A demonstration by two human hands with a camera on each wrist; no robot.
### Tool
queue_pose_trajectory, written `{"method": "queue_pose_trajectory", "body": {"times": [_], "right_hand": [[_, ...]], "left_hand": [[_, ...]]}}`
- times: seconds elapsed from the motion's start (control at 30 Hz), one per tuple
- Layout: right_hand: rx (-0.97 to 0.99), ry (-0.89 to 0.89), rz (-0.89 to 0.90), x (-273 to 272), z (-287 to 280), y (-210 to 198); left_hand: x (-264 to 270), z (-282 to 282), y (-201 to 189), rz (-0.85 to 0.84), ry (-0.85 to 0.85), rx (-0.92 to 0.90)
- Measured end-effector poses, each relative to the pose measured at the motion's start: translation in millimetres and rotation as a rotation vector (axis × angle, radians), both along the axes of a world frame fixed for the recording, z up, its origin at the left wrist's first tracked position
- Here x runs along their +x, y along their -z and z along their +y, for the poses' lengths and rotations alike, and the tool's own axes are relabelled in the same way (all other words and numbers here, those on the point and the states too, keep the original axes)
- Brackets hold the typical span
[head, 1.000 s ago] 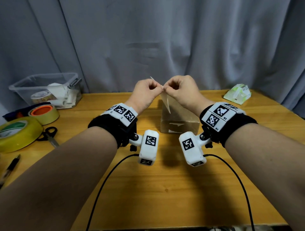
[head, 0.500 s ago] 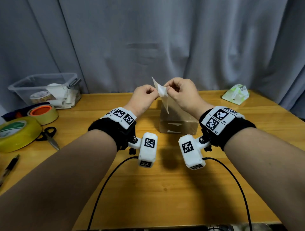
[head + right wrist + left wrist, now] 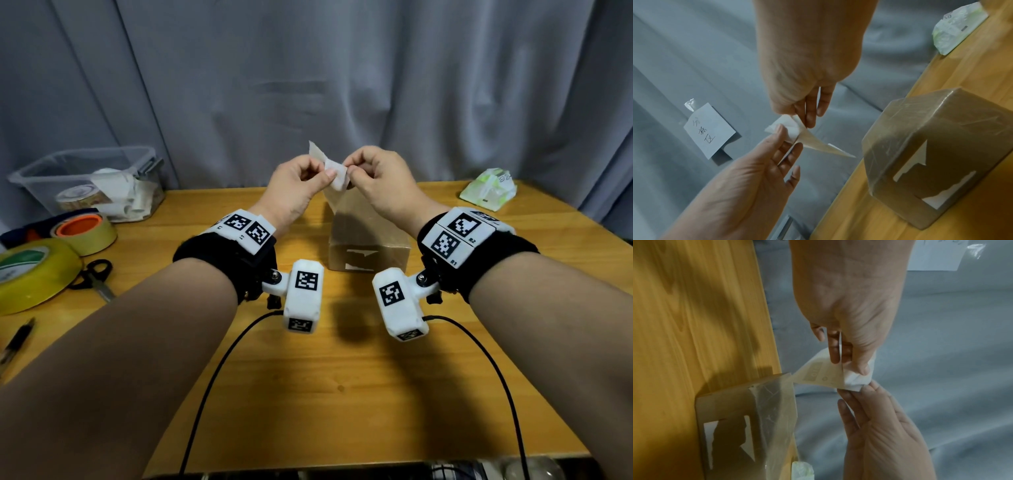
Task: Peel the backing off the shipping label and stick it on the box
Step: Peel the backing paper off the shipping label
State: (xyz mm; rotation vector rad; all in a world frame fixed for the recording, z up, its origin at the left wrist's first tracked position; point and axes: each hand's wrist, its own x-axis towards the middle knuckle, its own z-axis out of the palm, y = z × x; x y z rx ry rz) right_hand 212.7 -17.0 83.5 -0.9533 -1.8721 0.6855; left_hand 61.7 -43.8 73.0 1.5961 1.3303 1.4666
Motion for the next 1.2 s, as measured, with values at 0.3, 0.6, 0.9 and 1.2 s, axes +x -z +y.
{"method": "queue_pose_trajectory", "body": {"times": [0.3, 0.6, 0.9, 1.2], "right_hand": [[-0.135, -0.021, 0.053, -2, -1, -3], [-0.076, 0.064, 0.01, -1, 7, -1], [-0.027, 0.156, -0.096, -8, 12, 5], [0.004, 0.11, -0.18, -14, 6, 0]], "left_hand": [[4, 5, 1, 0.033, 0.03, -0.015], [16, 8, -3, 0.097, -0.029, -0.067], [16, 8, 3, 0.195, -0.191, -0.162], [15, 2, -13, 0.133, -0.179, -0.06]]}}
